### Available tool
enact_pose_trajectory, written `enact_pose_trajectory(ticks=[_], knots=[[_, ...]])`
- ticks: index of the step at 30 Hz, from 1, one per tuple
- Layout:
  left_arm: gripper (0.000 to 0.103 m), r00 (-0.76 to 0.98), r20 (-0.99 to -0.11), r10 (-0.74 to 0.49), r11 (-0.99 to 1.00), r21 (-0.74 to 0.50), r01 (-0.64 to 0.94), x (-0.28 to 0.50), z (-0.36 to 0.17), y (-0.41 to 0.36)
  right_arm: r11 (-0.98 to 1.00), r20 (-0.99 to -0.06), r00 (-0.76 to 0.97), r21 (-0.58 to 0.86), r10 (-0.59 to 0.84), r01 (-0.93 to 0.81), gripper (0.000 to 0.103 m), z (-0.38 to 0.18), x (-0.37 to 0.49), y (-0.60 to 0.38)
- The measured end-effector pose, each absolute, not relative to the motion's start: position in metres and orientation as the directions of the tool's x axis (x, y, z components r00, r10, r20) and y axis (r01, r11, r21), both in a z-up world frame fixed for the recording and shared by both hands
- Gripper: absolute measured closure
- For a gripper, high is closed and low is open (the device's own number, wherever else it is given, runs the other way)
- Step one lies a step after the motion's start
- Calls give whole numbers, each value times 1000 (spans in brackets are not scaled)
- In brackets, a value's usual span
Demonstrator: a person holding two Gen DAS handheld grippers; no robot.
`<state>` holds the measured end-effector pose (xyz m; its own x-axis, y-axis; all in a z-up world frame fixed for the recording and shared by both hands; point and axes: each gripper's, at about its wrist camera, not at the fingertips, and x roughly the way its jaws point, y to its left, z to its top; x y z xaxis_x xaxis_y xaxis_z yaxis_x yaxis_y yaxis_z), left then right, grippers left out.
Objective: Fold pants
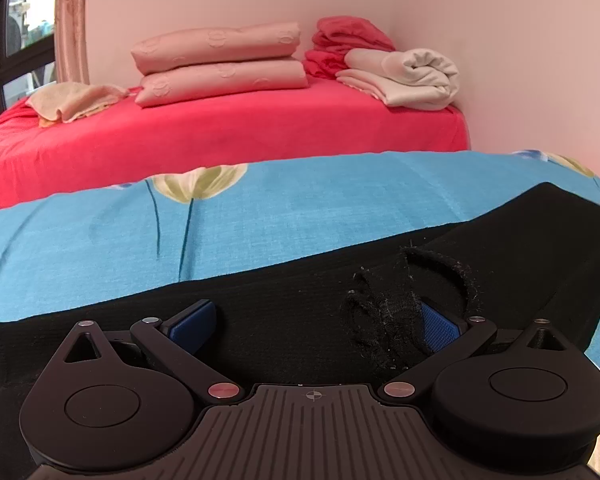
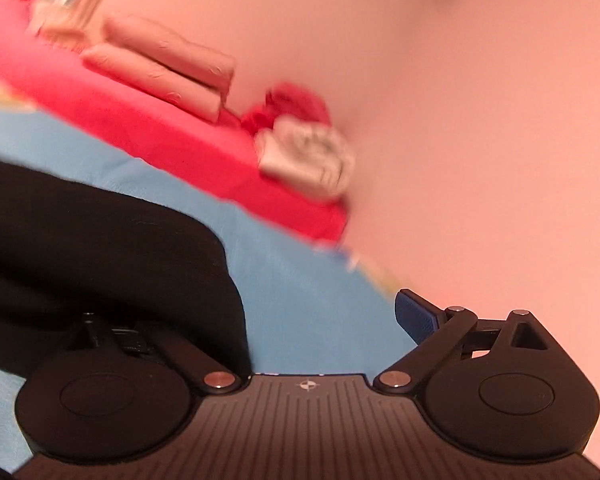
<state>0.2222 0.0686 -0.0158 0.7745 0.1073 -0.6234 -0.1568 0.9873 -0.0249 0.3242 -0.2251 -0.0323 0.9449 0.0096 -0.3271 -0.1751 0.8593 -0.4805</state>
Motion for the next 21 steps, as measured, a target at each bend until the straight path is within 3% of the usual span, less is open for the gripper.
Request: enact_pose_trajectory(ticks=[3,5,8,15,18,21], knots=[[0,775,-624,103,988,-29,-155,223,-16,69,782,-238,971,-610,-28,-126,7,-42,295,-219],[0,775,-623,102,988,-28,-152,223,-16,69,816,-233,972,-567,-25,-115,7,-38,294,-225],[0,774,-626,98,988,-30,-150,223,-16,70,824,-375,927,-532,-23,-195,9,-43,312,-226],[0,775,-625,93,988,-39,-150,223,-17,71,806,-558,825,-442,96,-393,10,-9,290,-247],[0,776,-624,93,988,-39,-150,224,-17,70,891,-572,802,-258,172,-375,6,8,283,-277],[0,775,-625,93,988,-39,-150,224,-17,71,938,-557,764,95,327,-332,3,22,300,-311]])
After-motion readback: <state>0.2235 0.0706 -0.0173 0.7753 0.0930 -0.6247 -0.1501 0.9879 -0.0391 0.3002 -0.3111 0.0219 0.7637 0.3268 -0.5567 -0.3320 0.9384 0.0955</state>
